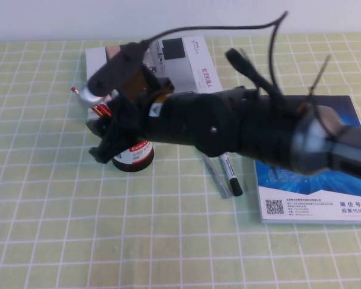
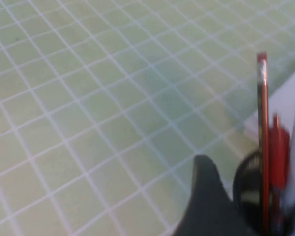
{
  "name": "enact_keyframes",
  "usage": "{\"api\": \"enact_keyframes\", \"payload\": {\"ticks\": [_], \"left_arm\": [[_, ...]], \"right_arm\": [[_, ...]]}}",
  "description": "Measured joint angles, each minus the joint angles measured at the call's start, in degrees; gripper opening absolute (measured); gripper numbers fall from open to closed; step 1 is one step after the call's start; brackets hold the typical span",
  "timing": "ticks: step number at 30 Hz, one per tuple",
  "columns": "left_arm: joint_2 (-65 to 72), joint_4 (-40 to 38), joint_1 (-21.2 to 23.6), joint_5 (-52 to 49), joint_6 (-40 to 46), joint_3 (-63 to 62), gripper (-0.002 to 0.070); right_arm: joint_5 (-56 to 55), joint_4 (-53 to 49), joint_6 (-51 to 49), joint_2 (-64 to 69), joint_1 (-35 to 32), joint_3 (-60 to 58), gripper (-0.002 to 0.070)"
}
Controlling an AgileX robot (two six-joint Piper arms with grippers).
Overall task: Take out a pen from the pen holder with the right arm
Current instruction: 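Take a marker out of the pen holder and lay it on the table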
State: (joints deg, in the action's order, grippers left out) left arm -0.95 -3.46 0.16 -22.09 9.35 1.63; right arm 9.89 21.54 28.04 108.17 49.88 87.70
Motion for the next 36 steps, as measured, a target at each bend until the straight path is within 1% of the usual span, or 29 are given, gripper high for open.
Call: {"api": "enact_keyframes", "payload": {"ticks": [6, 9, 20, 36], "left_arm": [[0.00, 0.00, 0.00, 0.00, 0.00, 0.00, -0.0005], [0.00, 0.00, 0.00, 0.00, 0.00, 0.00, -0.0005], [0.00, 0.00, 0.00, 0.00, 0.00, 0.00, -0.0005], [0.00, 0.00, 0.00, 0.00, 0.00, 0.00, -0.0005]], "right_arm": [[-1.85, -0.64, 6.49, 6.99, 0.49, 7.87, 0.0386], [-2.34, -0.85, 8.46, 9.92, 0.49, 11.21, 0.0398], [-2.47, -1.22, 9.06, 16.96, 0.36, 21.05, 0.0402], [-2.60, -1.47, 9.06, 23.72, -1.29, 28.62, 0.0402]]}}
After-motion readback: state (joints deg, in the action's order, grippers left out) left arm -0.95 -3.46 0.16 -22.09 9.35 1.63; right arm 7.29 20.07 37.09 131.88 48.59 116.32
